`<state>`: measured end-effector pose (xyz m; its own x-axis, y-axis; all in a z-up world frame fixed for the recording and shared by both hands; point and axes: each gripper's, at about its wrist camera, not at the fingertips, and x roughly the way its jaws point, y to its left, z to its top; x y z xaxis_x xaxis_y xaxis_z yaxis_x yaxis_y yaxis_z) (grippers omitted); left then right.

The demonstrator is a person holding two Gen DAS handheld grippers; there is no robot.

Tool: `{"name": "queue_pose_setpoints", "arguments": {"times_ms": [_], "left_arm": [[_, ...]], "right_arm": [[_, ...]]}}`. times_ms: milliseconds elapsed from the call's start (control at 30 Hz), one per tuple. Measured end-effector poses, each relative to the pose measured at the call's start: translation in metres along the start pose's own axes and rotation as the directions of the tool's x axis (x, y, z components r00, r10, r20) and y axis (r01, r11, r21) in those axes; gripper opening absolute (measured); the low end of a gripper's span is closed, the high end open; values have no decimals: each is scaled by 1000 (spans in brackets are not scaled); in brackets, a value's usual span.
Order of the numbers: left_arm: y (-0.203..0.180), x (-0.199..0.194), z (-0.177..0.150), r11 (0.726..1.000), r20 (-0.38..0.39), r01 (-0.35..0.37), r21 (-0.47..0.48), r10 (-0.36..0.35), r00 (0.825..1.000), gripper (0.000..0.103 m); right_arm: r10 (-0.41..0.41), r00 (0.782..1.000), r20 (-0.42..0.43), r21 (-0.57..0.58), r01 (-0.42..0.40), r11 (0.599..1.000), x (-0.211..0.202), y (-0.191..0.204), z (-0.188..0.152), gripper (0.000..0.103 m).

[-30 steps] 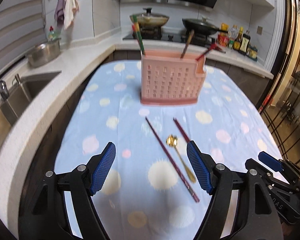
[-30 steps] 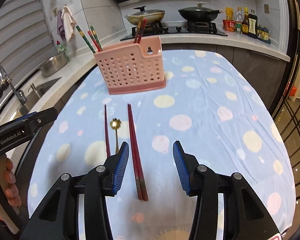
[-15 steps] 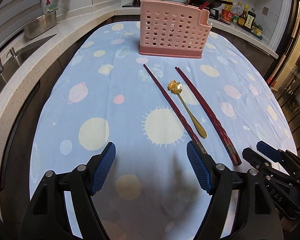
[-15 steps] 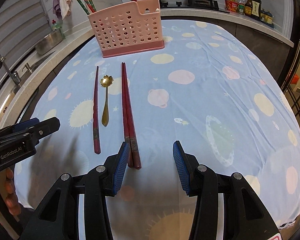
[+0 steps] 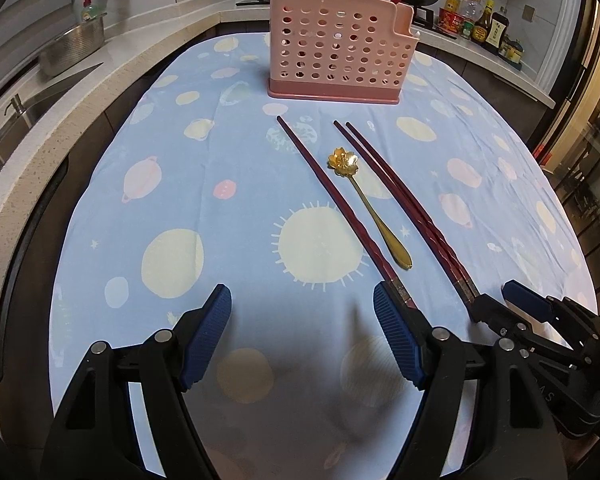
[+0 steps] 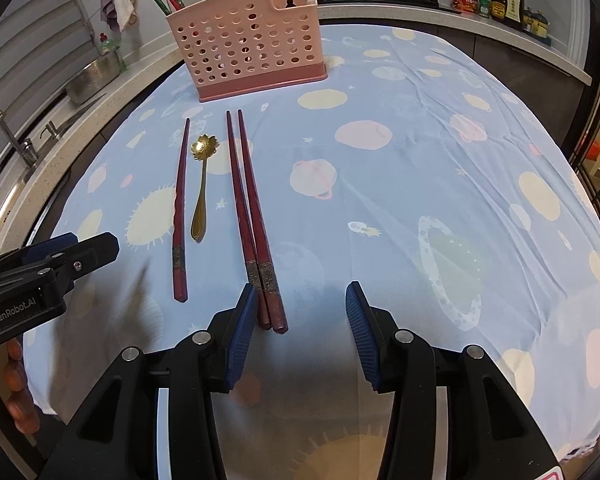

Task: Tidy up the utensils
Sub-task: 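Grasp a dark red chopstick with the right tool while the left tool grasps another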

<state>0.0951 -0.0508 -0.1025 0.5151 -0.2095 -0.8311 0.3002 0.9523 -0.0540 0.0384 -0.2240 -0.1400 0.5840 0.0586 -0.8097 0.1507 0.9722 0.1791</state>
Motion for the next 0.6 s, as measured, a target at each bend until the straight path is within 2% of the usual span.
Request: {"name": "queue_pose_setpoints", "arguments": {"times_ms": [267,400,533,600], "left_arm": [[-2,3,1,1000,-7,6,1,-6,1000,70],[-4,5,2,1000,-9,9,8,-8,1000,70],[-6,6,2,1000,-11,10,9,-9,1000,70],[-8,7,3,1000,-14,12,10,-12,1000,70]], "right_arm": [[5,1000,-4,-4,-5,1000,3,1,1,42],[22,1000,0,9,-22,1000,2,-2,2,33],[18,1000,6,15,-18,1000,-1,-5,4,32],[15,1000,-5,8,-15,1000,2,-5,4,28]]}}
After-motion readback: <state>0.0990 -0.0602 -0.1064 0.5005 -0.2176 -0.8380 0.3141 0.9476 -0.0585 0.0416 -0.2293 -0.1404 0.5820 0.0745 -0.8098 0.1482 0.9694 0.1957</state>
